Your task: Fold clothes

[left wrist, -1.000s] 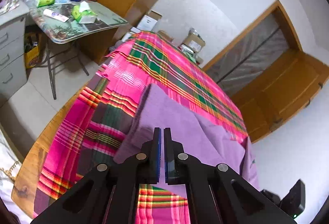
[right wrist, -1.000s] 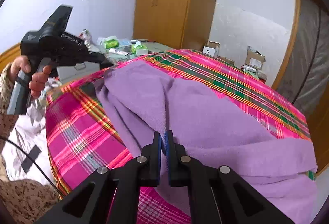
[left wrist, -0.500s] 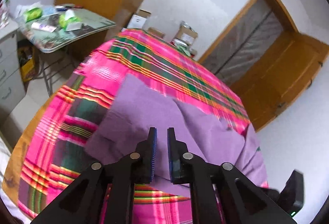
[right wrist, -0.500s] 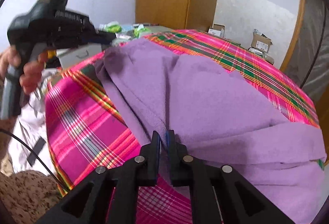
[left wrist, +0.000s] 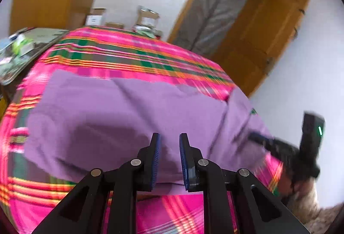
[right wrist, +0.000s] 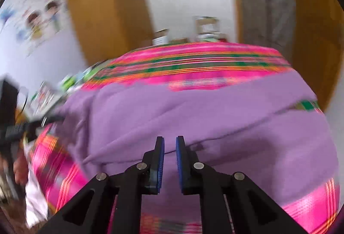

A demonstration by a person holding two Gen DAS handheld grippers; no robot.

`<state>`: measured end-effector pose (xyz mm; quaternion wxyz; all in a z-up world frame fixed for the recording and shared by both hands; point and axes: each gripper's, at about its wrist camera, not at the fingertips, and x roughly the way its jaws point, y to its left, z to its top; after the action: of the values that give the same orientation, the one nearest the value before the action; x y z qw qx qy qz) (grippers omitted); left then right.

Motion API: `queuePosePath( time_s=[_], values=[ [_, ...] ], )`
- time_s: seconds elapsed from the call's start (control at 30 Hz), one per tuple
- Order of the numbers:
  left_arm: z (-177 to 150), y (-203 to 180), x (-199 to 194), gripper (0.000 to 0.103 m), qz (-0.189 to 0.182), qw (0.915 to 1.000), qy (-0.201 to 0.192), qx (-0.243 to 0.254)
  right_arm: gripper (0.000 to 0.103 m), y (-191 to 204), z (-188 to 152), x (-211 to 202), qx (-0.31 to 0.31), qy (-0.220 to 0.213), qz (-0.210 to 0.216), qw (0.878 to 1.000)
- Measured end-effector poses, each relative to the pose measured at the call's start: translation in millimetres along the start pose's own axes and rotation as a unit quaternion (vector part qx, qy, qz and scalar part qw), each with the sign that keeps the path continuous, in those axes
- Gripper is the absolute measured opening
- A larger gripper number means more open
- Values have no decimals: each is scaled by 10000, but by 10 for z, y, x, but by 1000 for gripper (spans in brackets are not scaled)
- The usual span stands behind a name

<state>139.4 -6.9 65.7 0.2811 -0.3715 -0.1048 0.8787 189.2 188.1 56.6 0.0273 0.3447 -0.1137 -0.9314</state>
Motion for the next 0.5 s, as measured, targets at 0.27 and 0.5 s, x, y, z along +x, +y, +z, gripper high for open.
queuePosePath(
  time_s=[0.27,0.5],
  values=[
    [-5,-358,283,25,-237,9980,242,539,21,-611,361,82,649,-130,-301,9974],
    [-33,-480,532,25,-225,9943,537,898,39,-834,747,418,645,168,-567,9962]
  ],
)
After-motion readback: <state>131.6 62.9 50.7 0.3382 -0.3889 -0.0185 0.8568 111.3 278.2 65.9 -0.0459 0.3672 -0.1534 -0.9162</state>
